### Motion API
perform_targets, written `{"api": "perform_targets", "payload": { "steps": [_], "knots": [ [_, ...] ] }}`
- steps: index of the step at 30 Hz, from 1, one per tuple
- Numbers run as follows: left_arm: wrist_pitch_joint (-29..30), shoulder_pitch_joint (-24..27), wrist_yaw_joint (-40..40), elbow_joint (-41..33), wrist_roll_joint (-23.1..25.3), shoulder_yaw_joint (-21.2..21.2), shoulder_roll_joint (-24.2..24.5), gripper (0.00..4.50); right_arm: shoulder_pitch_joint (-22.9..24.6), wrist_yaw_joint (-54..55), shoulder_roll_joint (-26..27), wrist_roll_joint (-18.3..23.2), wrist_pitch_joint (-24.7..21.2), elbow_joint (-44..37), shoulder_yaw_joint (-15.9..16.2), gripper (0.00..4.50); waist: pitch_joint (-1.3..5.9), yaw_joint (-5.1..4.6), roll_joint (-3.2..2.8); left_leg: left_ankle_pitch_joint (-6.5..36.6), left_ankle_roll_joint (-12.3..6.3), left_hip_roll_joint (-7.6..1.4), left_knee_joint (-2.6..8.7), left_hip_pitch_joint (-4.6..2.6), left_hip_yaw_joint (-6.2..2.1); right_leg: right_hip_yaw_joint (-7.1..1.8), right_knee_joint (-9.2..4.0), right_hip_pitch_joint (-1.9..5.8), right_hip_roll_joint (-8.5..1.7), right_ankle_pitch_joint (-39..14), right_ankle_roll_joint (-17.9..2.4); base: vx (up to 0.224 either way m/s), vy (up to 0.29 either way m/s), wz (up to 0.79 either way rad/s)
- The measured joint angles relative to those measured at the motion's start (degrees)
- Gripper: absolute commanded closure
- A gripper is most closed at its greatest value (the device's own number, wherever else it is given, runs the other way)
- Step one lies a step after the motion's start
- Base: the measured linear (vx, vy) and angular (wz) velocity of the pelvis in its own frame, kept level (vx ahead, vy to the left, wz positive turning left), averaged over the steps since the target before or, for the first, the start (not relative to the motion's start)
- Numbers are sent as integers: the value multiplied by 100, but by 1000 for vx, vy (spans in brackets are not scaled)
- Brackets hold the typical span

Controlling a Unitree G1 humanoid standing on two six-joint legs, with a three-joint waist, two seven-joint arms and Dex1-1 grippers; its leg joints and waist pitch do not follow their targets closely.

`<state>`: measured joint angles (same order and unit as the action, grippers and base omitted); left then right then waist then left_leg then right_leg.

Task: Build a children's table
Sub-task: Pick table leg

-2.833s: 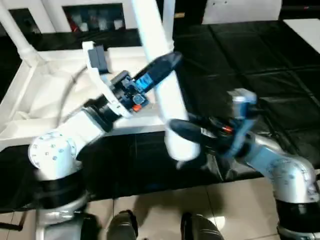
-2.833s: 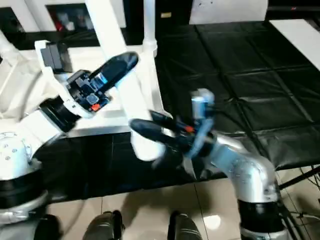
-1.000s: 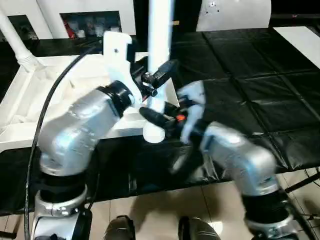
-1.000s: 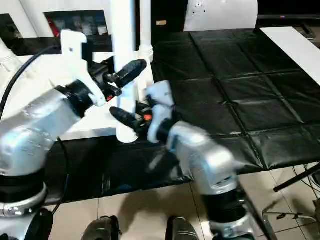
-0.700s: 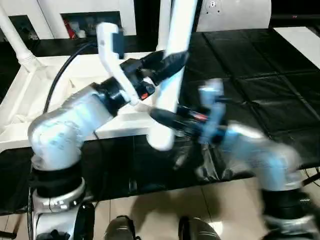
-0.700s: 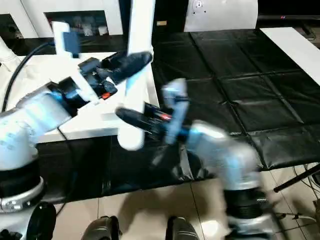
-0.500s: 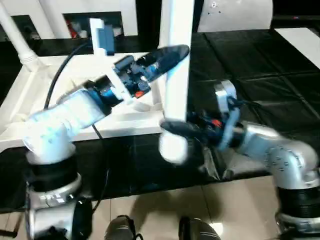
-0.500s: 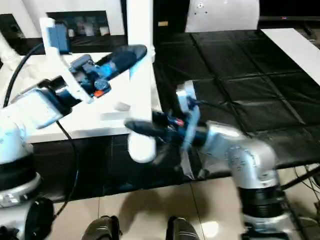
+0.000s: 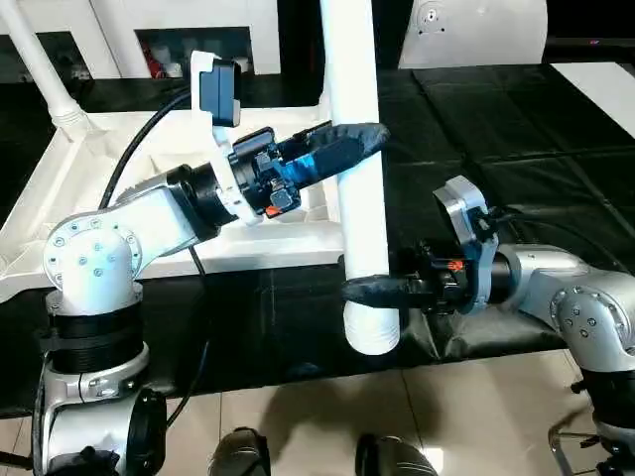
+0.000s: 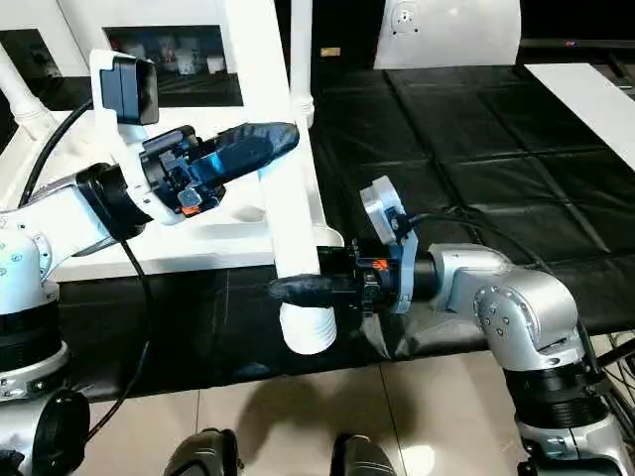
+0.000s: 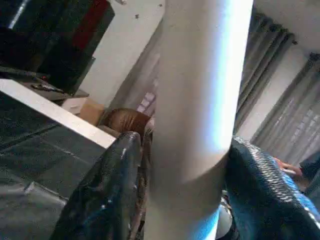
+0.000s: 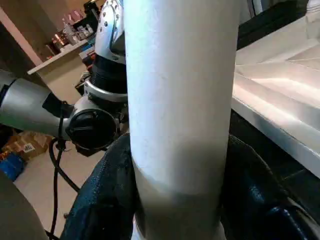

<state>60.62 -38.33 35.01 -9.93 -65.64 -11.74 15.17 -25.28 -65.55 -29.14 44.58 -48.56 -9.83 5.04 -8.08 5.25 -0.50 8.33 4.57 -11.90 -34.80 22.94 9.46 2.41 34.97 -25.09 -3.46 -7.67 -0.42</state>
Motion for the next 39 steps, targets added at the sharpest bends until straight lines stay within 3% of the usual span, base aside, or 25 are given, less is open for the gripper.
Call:
{"api": "perform_targets", "payload": {
  "steps": [11, 26, 29, 39],
  "knots": [
    [-132, 39, 77, 23, 10, 32, 4, 270, -10, -102, -10, -57, 122, 115, 11, 261, 0, -1, 0, 0, 0, 0, 0, 2, -6, 3, -1, 3, 0, 0, 0, 0, 0, 0],
    [-250, 99, -31, 23, 35, 43, -59, 273, -25, -107, -9, -79, 159, 167, 12, 261, 0, -5, 0, 0, 0, 1, -1, 2, -8, 5, 0, 4, 0, 0, 0, 0, 0, 0],
    [-343, 98, -25, 68, 84, 64, -48, 273, -99, -53, 38, -156, 181, 231, 37, 191, 0, -8, 0, 0, 0, 1, -1, 2, -8, 4, 0, 4, 0, 0, 0, 0, 0, 0],
    [-449, -216, -646, 496, 685, 69, 182, 276, -254, 622, 343, -439, 525, 555, -102, 113, 1, 1, -2, 0, 0, 1, -1, 5, -12, 7, -1, 4, -1, 0, 0, 0, 0, 0]
  ]
}}
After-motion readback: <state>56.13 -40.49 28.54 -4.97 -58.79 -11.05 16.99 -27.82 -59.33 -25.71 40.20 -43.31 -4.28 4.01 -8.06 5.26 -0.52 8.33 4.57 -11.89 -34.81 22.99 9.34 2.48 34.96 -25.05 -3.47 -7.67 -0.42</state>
